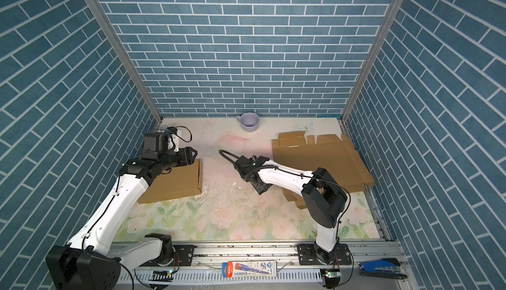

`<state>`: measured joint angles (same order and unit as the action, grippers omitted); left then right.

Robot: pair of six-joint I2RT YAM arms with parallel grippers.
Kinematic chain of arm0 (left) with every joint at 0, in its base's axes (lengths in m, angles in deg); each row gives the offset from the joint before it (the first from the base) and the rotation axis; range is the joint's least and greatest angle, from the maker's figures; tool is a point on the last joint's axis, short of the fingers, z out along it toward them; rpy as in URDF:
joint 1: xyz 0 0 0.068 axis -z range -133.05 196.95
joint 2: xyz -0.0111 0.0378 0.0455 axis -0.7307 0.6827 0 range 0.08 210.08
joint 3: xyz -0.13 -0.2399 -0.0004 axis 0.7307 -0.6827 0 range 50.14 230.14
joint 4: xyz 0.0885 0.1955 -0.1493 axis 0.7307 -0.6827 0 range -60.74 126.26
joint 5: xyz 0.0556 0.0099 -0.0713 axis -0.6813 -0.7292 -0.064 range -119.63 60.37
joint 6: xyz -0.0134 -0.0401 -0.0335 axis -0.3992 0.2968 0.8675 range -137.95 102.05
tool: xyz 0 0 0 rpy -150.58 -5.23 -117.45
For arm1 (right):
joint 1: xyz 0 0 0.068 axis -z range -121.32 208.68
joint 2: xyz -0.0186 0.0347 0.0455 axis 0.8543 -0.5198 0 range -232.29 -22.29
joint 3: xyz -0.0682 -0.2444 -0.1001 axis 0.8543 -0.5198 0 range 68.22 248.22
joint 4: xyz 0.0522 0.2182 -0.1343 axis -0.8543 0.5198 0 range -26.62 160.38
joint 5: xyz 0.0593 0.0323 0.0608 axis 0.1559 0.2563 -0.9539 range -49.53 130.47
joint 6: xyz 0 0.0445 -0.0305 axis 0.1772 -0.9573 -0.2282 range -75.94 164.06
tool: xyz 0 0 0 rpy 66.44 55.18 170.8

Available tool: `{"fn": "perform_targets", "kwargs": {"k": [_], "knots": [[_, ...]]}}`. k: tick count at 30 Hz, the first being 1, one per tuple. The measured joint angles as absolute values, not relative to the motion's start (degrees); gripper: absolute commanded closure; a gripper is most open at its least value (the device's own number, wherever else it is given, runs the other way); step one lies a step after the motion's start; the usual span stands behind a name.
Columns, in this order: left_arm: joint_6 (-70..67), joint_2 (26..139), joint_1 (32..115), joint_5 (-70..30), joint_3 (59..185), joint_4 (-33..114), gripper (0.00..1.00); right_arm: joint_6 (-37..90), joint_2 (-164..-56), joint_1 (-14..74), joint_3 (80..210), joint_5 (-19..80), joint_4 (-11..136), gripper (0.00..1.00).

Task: Fold the paper box
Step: 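Grasp the cardboard blank's edge with the right gripper and drag it toward the table centre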

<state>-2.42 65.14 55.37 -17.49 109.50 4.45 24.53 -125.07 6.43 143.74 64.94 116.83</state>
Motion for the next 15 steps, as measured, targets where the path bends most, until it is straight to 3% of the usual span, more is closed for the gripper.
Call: {"fn": "perform_targets", "kwargs": {"k": [5,15], "knots": [[-1.2,65.4,56.9,-16.0,107.2,6.1,0.31,22.9,-122.9,12.0,143.5,62.8,118.2,0.38],[-0.3,66.0,57.4,-14.7,105.6,8.2,0.31,23.4,-132.8,12.0,143.5,68.4,117.9,0.39]]}}
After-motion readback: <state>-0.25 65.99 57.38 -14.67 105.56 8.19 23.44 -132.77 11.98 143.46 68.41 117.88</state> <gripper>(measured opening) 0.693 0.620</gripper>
